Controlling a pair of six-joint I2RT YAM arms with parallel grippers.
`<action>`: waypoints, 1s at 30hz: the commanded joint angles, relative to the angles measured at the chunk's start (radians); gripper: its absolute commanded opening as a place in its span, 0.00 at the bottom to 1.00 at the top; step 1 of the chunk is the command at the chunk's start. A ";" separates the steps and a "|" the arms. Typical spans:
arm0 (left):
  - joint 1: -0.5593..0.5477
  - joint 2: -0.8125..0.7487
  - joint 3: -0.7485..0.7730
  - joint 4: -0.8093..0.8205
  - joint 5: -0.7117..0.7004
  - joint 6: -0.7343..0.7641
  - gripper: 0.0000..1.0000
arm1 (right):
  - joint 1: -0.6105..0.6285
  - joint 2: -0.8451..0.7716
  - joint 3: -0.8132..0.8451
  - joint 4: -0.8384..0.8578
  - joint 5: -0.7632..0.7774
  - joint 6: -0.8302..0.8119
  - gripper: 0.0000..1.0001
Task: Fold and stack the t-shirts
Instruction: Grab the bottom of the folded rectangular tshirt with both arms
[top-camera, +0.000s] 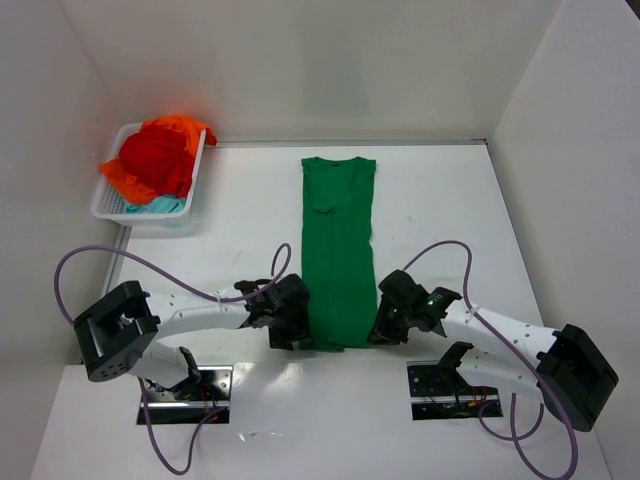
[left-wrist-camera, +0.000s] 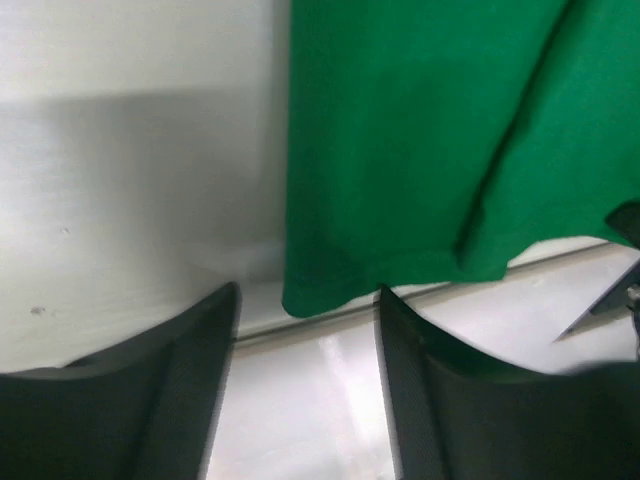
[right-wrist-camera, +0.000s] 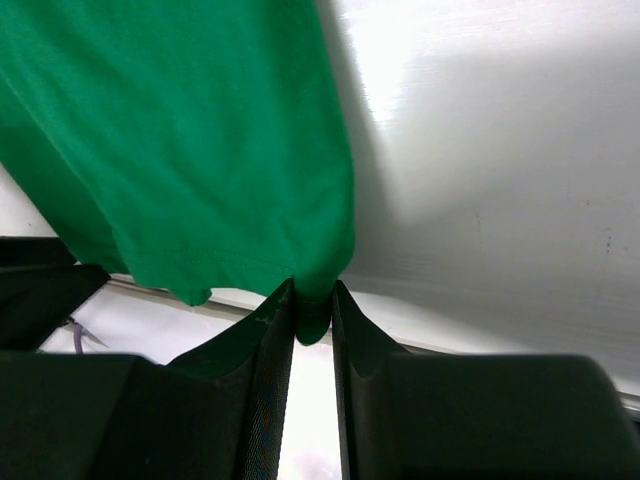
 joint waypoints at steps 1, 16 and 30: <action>-0.005 0.036 -0.010 -0.001 -0.021 -0.039 0.62 | 0.011 -0.017 -0.016 0.033 0.012 0.019 0.26; -0.005 0.015 -0.001 0.008 -0.012 -0.029 0.00 | 0.011 -0.045 -0.007 0.033 0.012 0.019 0.11; -0.005 -0.099 0.133 -0.085 -0.130 0.053 0.00 | 0.011 -0.054 0.140 -0.050 0.060 -0.002 0.00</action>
